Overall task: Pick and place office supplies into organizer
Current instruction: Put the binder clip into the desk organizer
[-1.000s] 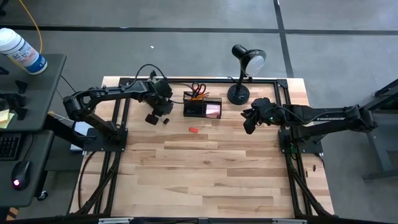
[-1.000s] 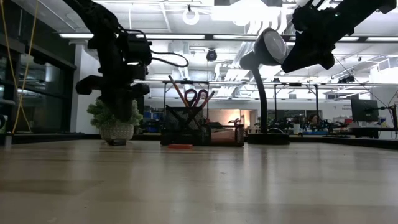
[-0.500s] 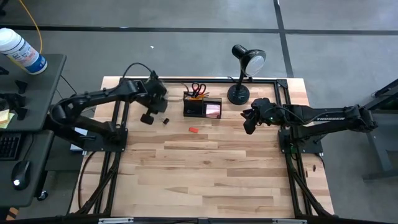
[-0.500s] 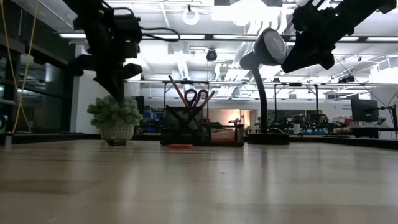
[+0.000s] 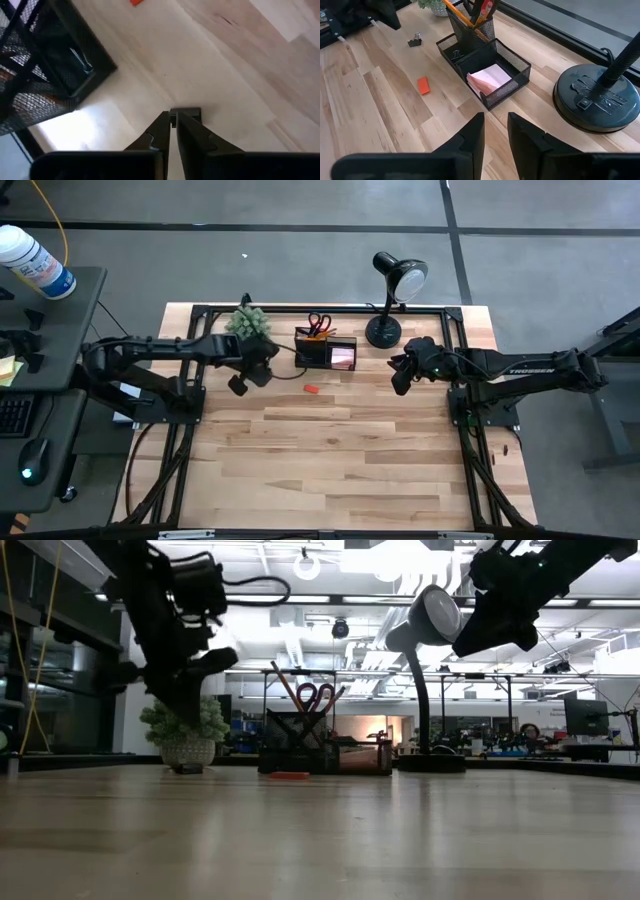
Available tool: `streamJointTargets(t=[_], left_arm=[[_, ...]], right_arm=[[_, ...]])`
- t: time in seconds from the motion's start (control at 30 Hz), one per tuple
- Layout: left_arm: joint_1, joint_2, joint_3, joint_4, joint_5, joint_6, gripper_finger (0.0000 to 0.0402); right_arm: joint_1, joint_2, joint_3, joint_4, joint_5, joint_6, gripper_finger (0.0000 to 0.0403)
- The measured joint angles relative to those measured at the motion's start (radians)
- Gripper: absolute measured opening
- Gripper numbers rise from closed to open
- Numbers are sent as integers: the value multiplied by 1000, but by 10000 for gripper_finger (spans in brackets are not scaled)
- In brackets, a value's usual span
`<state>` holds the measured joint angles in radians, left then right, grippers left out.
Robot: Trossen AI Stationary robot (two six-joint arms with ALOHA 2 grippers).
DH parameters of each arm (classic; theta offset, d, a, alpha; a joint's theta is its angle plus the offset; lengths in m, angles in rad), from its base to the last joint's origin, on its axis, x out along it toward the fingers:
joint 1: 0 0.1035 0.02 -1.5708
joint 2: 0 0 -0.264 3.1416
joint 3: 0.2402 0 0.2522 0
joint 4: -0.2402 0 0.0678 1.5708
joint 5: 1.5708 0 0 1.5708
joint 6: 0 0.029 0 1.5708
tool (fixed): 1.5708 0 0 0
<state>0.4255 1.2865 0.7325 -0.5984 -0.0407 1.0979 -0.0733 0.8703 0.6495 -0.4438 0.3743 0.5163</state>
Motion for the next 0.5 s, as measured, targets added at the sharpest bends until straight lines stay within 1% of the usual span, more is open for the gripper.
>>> streamJointTargets(t=[0.13, 0.3, 0.43, 0.5], left_arm=[[22, 11, -39, 7, 26, 45, 35], [19, 16, -89, 20, 21, 106, 57], [21, 31, -110, 64, -36, 103, 71], [28, 44, -112, 88, -45, 107, 75]], right_arm=[[0, 0, 0, 0, -7, 0, 78], [0, 0, 0, 0, -7, 1, 78], [0, 0, 0, 0, -7, 0, 78], [0, 0, 0, 1, -7, 0, 78]])
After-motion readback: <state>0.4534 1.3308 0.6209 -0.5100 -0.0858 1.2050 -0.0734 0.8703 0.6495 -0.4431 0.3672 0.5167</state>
